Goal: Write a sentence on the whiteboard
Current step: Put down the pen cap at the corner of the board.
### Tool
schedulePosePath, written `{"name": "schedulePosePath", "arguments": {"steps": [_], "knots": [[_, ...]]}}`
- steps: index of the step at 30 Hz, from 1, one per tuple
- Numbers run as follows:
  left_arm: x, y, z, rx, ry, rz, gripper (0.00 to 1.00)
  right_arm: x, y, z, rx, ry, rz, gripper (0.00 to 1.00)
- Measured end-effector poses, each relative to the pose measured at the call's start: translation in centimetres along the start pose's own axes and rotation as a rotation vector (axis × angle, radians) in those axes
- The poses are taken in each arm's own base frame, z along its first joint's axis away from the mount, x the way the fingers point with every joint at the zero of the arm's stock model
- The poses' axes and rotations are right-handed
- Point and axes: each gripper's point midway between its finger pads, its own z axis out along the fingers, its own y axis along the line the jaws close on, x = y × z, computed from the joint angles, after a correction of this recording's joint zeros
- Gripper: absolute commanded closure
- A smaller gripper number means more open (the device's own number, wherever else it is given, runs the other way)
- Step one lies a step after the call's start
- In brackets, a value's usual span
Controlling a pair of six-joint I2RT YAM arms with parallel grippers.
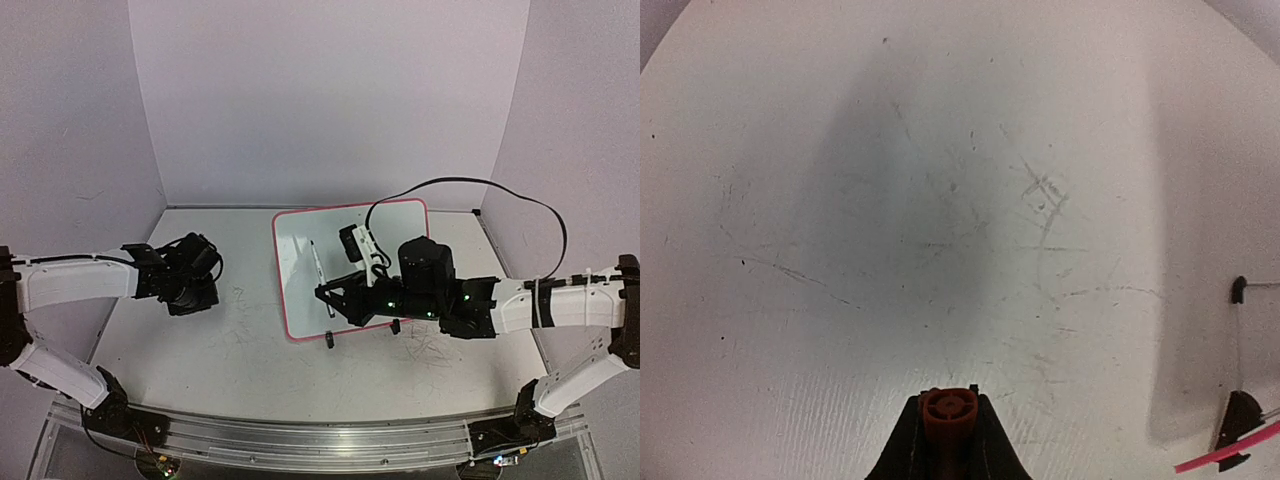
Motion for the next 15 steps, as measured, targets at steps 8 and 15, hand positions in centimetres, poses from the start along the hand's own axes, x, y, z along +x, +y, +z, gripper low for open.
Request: {"name": "schedulePosePath", "arguments": {"steps": [8,15], "knots": [[3.4,0.1,5.1,-0.047,0.166,0.045,0.9,0.3,-0.5,-0.1,0.027,0.011,-0.004,1.0],[5.4,-0.1,7.4,-0.052,0.236,0.07,0.87,0.5,-0.7,-0.1,0.035,0.019,-0.006,1.0]]}}
